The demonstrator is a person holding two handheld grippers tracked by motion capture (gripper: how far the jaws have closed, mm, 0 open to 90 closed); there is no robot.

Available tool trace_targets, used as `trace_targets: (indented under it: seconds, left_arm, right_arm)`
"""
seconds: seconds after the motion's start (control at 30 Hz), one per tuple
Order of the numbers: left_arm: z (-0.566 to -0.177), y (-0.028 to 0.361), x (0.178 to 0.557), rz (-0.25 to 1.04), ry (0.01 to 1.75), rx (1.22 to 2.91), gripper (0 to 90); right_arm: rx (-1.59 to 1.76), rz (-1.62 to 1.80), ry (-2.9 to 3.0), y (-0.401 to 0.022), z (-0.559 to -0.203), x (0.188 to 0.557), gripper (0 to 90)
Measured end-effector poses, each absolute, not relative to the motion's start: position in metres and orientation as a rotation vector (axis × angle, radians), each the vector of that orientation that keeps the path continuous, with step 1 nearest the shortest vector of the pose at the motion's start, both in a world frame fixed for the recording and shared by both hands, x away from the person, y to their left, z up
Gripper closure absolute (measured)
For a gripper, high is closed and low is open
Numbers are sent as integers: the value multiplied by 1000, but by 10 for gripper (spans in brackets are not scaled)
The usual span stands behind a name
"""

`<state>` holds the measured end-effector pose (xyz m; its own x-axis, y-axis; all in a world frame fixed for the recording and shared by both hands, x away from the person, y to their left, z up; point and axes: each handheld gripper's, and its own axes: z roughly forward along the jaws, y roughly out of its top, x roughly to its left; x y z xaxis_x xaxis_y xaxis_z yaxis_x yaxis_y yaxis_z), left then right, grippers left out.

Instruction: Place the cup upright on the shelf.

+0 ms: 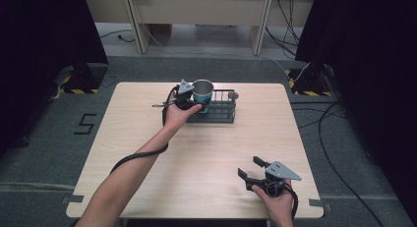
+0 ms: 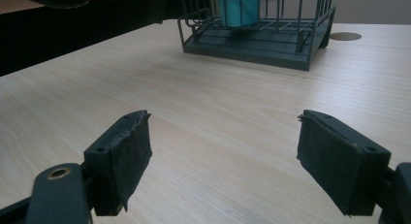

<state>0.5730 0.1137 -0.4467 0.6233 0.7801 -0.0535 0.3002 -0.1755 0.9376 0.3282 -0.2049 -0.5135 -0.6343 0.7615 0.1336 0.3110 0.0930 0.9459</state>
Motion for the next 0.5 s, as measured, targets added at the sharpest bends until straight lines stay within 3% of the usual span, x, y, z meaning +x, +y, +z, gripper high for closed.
trace_targets:
  seconds: [0.5]
  left_arm:
    - [-445,119,565,548,873,1742,142]
  right_arm:
    - [1056,1557,1987,-205,-514,329,204]
